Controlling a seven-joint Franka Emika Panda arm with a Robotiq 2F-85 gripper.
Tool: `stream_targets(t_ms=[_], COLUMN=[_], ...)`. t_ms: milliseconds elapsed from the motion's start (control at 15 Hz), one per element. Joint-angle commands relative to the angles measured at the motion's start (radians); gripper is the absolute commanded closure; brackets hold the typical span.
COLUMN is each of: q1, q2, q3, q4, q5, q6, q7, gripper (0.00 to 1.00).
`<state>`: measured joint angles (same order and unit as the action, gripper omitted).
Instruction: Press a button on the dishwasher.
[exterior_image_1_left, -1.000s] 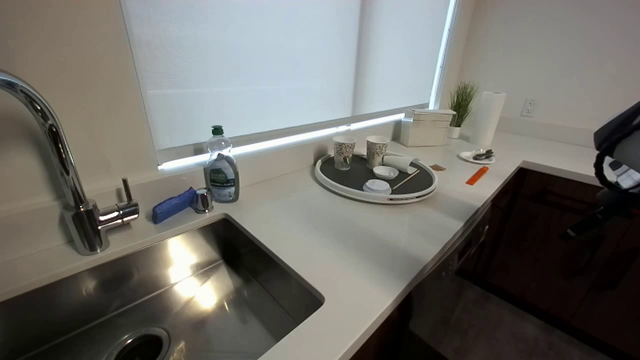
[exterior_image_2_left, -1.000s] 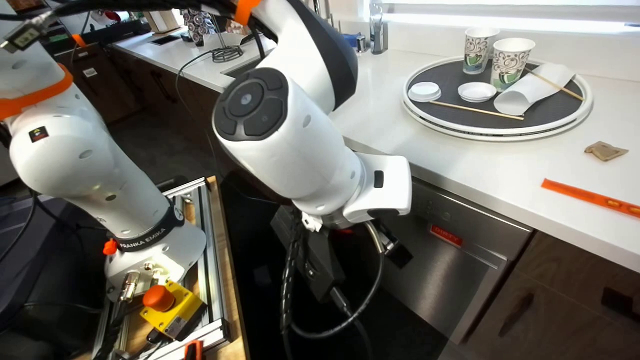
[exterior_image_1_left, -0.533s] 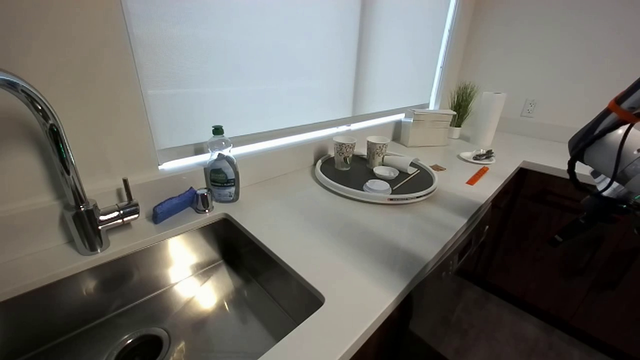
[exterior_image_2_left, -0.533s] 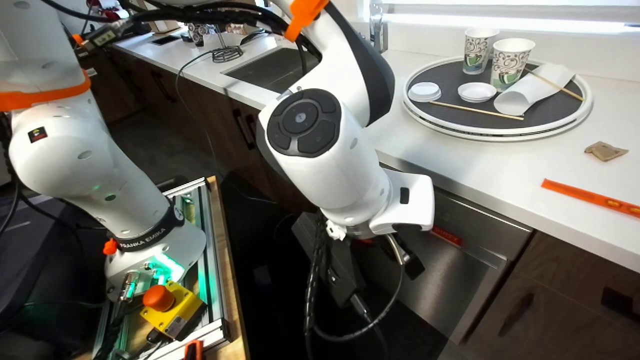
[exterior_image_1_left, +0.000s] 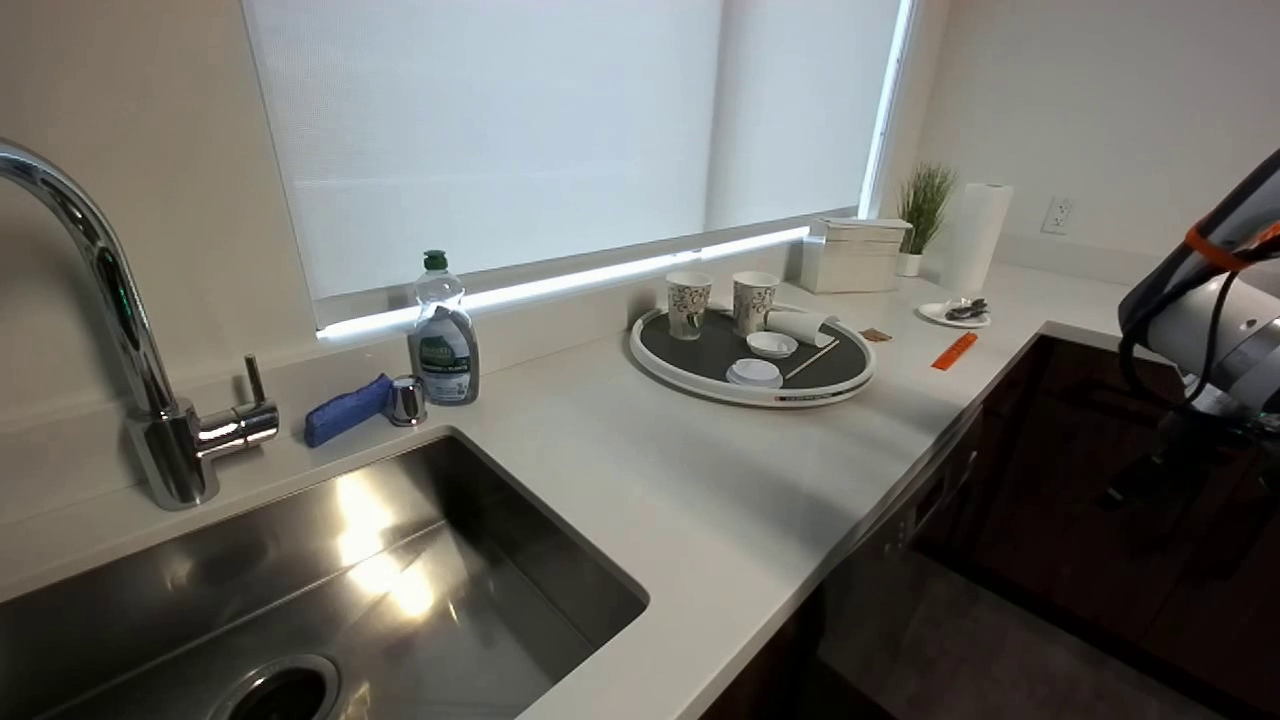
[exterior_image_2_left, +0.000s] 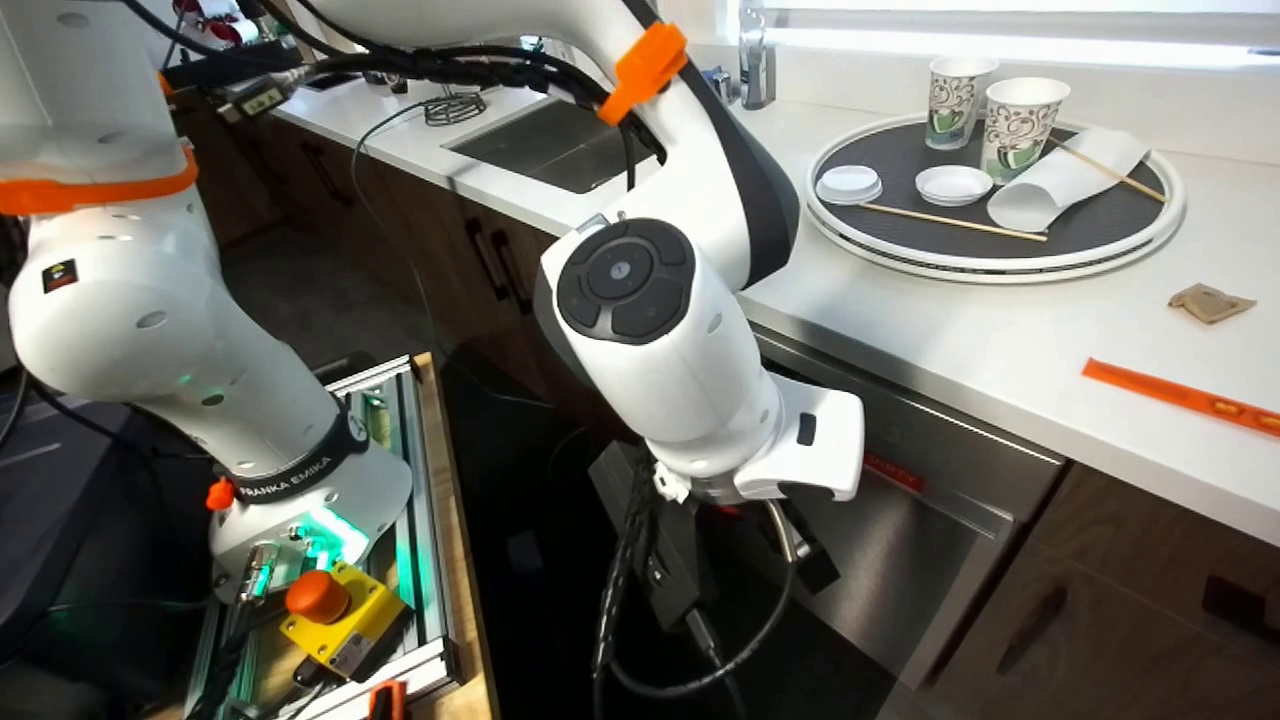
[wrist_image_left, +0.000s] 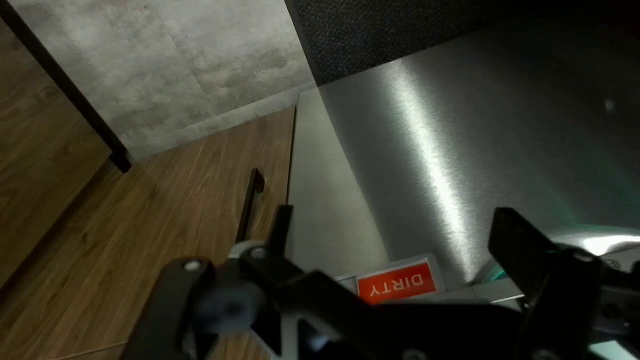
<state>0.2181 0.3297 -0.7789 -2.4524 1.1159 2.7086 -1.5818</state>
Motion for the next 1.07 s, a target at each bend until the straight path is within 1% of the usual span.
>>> stream_targets(t_ms=[0,267,400,600,667,733,800,867,1000], q1=[-0.076,-0.19,-0.261,-0.331,-0.351,-0.453,-0.471,-0.45,-0.493], q2=[0.171,0.289,0.344,0.421,0.441,0.427,0.442,0.386,0.41], q3=[0.076,0.173,0.233,0.291,0.306,0.41,0.429,0.427,0.462], q4=[0.099,0.227,0.31,0.416,0.449,0.475,0.5,0.43,0.472], q5=[0.113,0.2,0.254,0.302,0.304,0.245,0.242,0.205,0.212], q6=[-0.011,-0.044,-0.074,-0.105,-0.123,-0.079,-0.082,-0.046,-0.055], q7=[-0.031,-0.096,-0.157,-0.202,-0.209,-0.191,-0.196,-0.154,-0.166], gripper=[0.0,0.0,0.0,0.0,0.0,0.0,0.0,0.0,0.0])
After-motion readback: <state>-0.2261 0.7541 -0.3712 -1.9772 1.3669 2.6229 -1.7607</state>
